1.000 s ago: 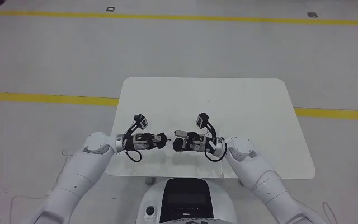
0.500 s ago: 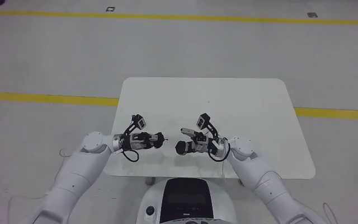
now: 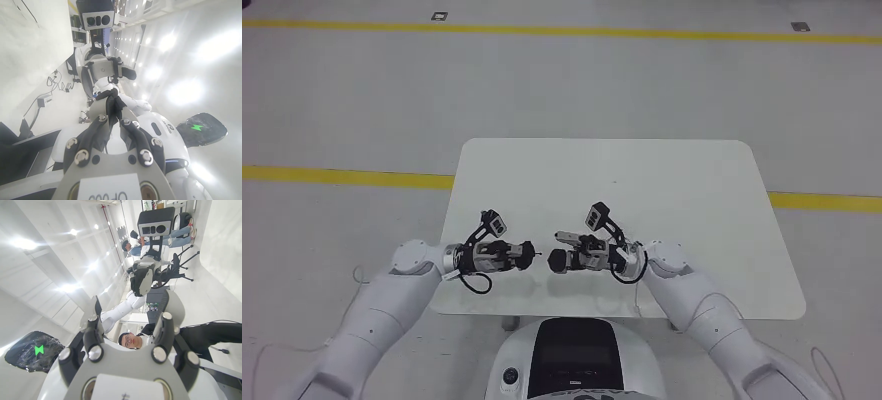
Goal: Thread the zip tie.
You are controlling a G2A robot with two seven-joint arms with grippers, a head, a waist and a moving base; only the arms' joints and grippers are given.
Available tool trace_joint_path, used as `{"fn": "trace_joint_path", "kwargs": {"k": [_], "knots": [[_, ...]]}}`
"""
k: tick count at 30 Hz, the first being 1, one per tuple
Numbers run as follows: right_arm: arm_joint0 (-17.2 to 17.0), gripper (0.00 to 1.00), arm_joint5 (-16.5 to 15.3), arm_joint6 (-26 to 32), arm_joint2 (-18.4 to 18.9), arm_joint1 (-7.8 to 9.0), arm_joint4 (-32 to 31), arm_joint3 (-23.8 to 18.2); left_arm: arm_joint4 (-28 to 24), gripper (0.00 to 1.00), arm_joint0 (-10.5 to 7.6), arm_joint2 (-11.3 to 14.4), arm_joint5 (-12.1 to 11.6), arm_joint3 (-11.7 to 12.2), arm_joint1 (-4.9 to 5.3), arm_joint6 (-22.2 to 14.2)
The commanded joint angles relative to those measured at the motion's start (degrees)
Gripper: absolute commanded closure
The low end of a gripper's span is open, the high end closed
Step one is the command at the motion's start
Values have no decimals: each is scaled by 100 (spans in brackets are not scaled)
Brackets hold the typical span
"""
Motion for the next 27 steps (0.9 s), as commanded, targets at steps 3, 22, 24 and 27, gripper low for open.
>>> {"fn": "trace_joint_path", "kwargs": {"k": [3,22,24,27], "knots": [[52,69,-102,21,-64,-32,17,123,-15,100,-11,24,-4,7,6,0],[141,87,-258,61,-217,-98,-89,182,-15,100,-11,24,-4,7,6,0],[142,87,-268,54,-224,-100,-104,173,-15,100,-11,24,-4,7,6,0],[142,86,-269,53,-234,-104,-120,155,-15,100,-11,24,-4,7,6,0]]}}
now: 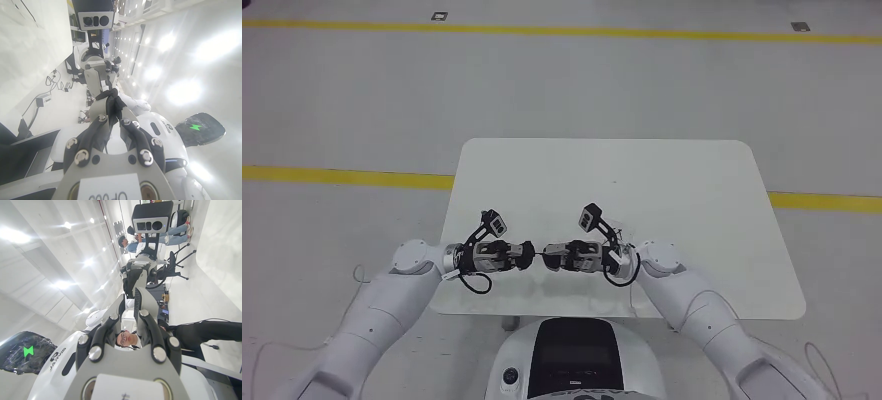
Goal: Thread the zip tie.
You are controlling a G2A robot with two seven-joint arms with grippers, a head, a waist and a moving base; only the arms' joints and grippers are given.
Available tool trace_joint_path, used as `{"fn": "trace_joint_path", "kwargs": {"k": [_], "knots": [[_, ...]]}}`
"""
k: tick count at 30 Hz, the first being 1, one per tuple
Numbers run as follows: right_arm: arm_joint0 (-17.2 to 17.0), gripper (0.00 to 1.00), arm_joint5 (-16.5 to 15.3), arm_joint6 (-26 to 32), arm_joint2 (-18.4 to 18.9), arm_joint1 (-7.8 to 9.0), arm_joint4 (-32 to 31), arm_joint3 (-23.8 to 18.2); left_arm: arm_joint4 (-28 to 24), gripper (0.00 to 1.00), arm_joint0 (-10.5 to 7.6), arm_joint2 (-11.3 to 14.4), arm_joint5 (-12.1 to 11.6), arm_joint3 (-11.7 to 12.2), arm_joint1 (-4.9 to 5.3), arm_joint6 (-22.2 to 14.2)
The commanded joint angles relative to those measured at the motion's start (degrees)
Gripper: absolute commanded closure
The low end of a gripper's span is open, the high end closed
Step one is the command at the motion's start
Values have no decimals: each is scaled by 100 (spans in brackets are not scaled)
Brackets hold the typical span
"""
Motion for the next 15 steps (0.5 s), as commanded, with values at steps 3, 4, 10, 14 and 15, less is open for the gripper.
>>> {"fn": "trace_joint_path", "kwargs": {"k": [3,4,10,14,15], "knots": [[0,87,-12,5,-6,-4,-8,-19,0,100,0,0,0,0,0,0],[-1,87,-19,5,-6,-5,-6,-25,0,100,0,0,0,0,0,0],[0,88,-32,8,-5,-7,-26,-62,0,100,0,0,0,0,0,0],[-1,89,-30,10,-3,-8,-31,-66,0,100,0,0,0,0,0,0],[0,89,-28,11,-5,-9,-33,-66,0,100,0,0,0,0,0,0]]}}
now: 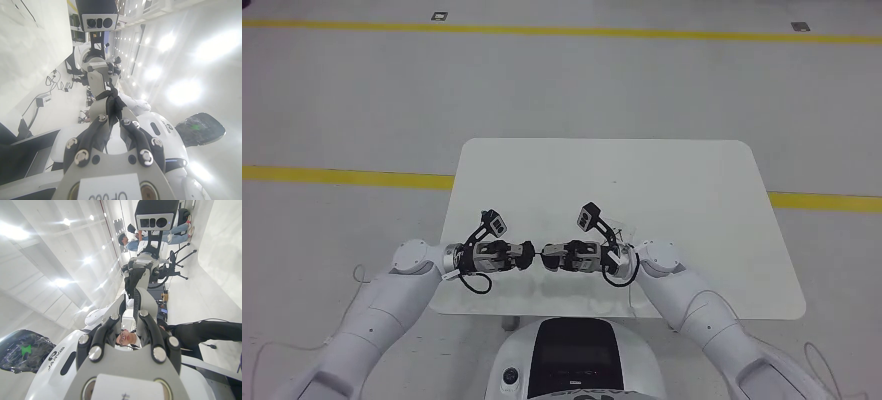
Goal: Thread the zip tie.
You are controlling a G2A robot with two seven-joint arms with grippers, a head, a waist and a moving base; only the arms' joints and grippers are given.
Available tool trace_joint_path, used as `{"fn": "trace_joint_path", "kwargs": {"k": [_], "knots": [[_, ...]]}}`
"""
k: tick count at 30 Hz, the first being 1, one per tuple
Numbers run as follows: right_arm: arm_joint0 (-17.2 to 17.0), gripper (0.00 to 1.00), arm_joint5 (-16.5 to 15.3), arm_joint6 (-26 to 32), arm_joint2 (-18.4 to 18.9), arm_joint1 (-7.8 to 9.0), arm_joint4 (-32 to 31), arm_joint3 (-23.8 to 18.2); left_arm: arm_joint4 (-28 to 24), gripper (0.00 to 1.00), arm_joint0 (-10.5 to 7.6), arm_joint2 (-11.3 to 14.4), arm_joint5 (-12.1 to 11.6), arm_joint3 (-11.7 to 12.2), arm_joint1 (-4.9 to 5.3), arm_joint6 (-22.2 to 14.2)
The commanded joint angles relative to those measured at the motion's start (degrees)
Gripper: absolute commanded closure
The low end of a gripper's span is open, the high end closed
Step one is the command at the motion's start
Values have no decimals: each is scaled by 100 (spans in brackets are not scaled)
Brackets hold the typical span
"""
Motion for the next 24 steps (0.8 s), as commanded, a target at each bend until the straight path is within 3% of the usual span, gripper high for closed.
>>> {"fn": "trace_joint_path", "kwargs": {"k": [1,20,24], "knots": [[2,89,6,1,-3,-2,-5,-1,0,100,0,0,0,0,0,0],[8,90,23,-40,-11,-10,-57,-36,0,100,0,0,0,0,0,0],[7,99,39,-52,-9,-10,-64,-42,0,100,0,0,0,0,0,0]]}}
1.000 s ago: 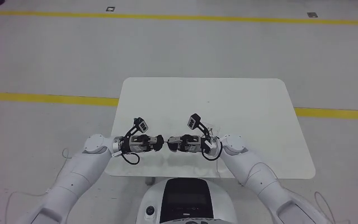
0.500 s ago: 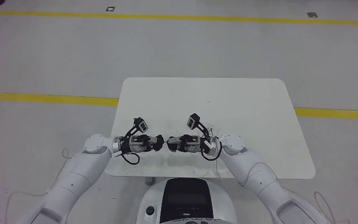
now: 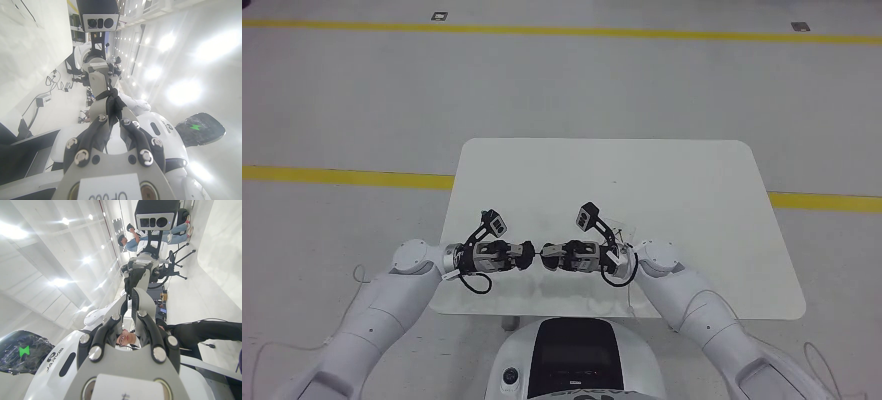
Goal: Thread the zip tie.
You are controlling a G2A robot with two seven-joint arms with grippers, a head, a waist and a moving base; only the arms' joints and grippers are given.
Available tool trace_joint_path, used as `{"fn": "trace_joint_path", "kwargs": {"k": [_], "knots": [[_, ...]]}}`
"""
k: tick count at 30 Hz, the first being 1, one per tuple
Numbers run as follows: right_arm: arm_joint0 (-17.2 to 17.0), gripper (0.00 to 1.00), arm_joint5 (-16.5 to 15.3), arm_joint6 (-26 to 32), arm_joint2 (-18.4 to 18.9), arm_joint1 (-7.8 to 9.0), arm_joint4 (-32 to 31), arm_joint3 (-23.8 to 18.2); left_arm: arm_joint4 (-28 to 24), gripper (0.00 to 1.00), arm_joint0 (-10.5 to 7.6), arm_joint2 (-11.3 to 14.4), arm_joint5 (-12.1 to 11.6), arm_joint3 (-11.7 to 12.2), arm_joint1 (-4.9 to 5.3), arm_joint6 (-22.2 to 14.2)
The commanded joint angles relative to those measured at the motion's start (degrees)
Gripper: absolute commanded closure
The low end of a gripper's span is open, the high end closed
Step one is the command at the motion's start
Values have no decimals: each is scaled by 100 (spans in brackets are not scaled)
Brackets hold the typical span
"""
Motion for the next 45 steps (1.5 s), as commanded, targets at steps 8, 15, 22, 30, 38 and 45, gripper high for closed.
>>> {"fn": "trace_joint_path", "kwargs": {"k": [8,15,22,30,38,45], "knots": [[-2,100,43,-41,2,1,-35,-14,0,100,0,0,0,0,0,0],[-7,100,31,-45,12,2,-43,-17,0,97,0,0,0,0,0,0],[-14,100,17,-43,22,4,-43,-5,0,0,0,0,0,0,0,0],[-1,100,21,-81,9,0,-93,8,0,0,0,0,0,0,0,0],[5,100,22,-221,-4,-1,-220,14,0,20,0,0,0,0,0,0],[-9,100,70,-363,-20,5,-363,-26,0,38,0,0,0,0,0,0]]}}
